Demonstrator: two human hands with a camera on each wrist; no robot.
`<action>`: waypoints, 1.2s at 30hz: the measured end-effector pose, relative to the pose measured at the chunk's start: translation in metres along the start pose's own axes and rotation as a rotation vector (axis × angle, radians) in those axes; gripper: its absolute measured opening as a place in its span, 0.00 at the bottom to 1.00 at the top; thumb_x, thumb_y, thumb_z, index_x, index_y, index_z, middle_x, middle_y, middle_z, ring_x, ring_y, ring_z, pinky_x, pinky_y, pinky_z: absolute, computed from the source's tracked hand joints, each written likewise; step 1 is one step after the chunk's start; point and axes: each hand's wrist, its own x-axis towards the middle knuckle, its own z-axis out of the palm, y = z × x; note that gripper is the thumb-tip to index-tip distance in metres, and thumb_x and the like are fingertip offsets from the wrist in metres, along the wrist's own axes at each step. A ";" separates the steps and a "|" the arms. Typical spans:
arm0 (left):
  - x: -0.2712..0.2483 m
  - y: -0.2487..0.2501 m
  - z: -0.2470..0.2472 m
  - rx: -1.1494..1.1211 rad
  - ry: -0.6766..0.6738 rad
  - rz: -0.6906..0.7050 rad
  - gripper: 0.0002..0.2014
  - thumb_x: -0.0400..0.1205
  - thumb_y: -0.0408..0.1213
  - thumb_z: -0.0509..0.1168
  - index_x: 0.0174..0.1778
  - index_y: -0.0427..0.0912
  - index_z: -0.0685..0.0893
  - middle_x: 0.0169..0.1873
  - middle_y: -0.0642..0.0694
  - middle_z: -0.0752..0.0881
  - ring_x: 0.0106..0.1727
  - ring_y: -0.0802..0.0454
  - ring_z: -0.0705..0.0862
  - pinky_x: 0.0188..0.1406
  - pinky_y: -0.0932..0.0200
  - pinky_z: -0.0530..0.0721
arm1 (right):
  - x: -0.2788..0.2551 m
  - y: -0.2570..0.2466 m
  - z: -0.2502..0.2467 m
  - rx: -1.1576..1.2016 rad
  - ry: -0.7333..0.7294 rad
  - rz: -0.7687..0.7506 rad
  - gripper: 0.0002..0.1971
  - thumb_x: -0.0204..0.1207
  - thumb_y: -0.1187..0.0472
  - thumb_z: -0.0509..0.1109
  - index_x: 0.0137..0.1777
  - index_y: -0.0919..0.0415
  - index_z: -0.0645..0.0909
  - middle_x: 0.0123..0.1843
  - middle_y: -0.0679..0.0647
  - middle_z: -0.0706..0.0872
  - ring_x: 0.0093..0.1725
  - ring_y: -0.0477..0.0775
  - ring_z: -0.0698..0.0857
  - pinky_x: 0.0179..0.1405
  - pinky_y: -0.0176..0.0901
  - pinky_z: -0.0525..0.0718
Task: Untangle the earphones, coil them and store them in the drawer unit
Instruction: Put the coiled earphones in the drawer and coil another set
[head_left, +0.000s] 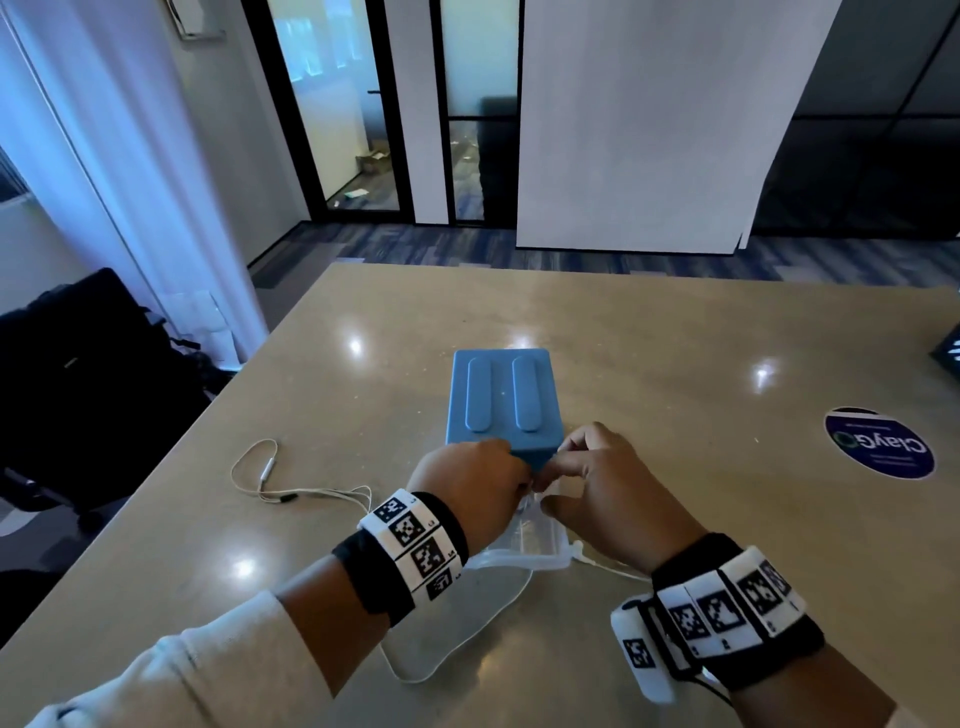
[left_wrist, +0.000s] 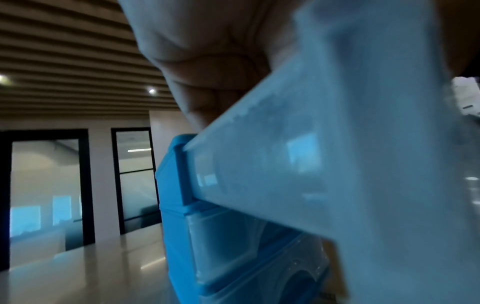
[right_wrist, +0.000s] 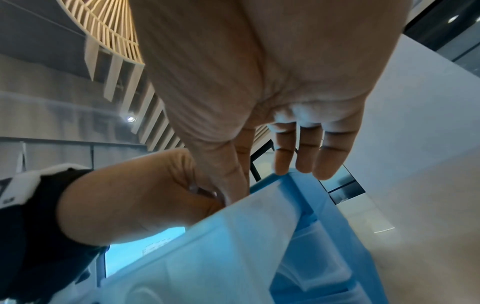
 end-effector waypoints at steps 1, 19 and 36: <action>-0.003 0.000 0.000 0.009 0.035 0.000 0.09 0.85 0.46 0.61 0.56 0.60 0.86 0.48 0.54 0.81 0.49 0.48 0.85 0.41 0.51 0.88 | 0.000 -0.001 0.001 -0.029 -0.006 0.003 0.07 0.73 0.52 0.79 0.50 0.40 0.90 0.54 0.40 0.73 0.61 0.43 0.71 0.59 0.39 0.75; -0.048 0.001 -0.018 -0.025 -0.210 0.089 0.32 0.81 0.69 0.45 0.74 0.55 0.72 0.72 0.58 0.76 0.73 0.54 0.76 0.78 0.41 0.61 | 0.001 -0.003 0.003 0.088 -0.037 0.122 0.10 0.74 0.46 0.77 0.54 0.38 0.91 0.51 0.39 0.77 0.48 0.38 0.81 0.56 0.46 0.85; -0.027 0.000 -0.008 -0.062 -0.196 -0.031 0.48 0.75 0.78 0.41 0.85 0.48 0.54 0.83 0.50 0.64 0.85 0.51 0.59 0.84 0.40 0.57 | -0.006 -0.006 0.006 0.104 -0.026 0.132 0.13 0.74 0.51 0.75 0.59 0.40 0.86 0.55 0.36 0.81 0.46 0.35 0.84 0.61 0.48 0.83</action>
